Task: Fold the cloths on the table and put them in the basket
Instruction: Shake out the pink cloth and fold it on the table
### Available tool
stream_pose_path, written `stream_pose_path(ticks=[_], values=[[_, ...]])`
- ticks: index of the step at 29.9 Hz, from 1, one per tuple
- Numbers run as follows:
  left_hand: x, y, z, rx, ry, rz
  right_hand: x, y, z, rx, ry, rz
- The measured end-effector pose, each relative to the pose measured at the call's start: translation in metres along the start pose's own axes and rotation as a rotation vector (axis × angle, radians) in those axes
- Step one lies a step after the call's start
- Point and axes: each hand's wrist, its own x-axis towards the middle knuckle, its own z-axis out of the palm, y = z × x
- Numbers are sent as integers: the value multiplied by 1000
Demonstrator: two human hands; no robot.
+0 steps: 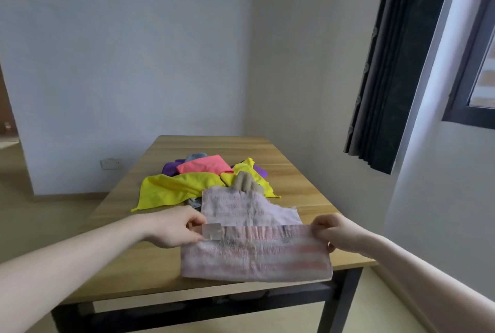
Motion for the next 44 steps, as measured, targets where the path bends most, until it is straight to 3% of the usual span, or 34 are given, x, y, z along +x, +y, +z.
stream_pose_path(ticks=[7,12,17,31,44], values=[[48,-25,-5,-148,364,-35,45,2,5,8,329,2],[88,-38,2,-311,586,-116,82,4,13,142,549,24],[124,-54,18,-405,754,-186,113,6,29,207,657,32],[186,-106,56,-344,875,-244,171,45,69,243,741,86],[193,-125,76,-429,889,-222,182,55,76,-63,641,157]])
